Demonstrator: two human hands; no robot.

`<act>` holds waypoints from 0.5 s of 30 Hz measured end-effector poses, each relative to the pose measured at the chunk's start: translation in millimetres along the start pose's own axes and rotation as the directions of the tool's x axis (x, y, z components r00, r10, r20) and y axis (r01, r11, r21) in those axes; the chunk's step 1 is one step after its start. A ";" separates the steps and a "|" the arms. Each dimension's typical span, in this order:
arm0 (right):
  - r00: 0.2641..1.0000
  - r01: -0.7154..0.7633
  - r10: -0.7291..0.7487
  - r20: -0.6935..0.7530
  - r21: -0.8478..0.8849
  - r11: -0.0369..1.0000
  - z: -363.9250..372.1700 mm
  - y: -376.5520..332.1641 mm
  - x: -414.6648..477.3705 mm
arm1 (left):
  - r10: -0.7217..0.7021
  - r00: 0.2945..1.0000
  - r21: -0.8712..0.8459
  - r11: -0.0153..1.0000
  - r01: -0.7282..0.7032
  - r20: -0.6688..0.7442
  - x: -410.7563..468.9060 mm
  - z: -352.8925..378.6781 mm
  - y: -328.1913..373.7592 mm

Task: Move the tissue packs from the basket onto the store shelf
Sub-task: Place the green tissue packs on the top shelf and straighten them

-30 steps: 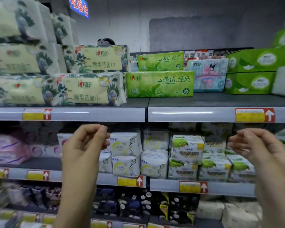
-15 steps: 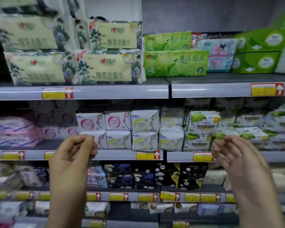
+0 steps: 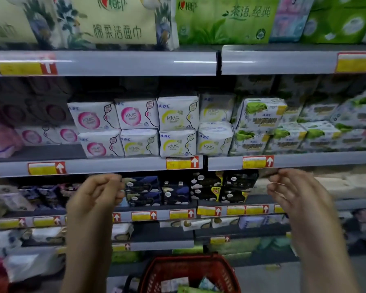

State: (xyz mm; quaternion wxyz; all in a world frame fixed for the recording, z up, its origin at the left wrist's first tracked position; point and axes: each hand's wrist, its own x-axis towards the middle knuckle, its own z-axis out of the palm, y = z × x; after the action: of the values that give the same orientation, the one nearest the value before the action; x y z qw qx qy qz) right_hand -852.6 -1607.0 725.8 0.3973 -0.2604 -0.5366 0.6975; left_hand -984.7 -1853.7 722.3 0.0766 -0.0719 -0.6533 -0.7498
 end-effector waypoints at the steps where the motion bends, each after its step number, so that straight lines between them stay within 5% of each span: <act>1: 1.000 -0.009 0.009 -0.007 -0.034 0.999 -2.4 9.0 1.7 | -0.018 1.000 0.002 1.000 0.018 0.023 -1.4 0.5 -7.1; 15: 0.986 -0.167 0.163 -0.042 -0.349 0.922 -53.2 169.6 22.8 | -0.420 0.897 0.220 0.896 0.386 0.135 -28.5 21.3 -156.4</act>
State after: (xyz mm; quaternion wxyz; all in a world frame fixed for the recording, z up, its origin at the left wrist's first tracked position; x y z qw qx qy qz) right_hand -869.7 -1577.6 549.8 0.2875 -0.3757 -0.6260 0.6199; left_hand -989.3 -1811.0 567.7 -0.1335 0.0058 -0.7257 -0.6748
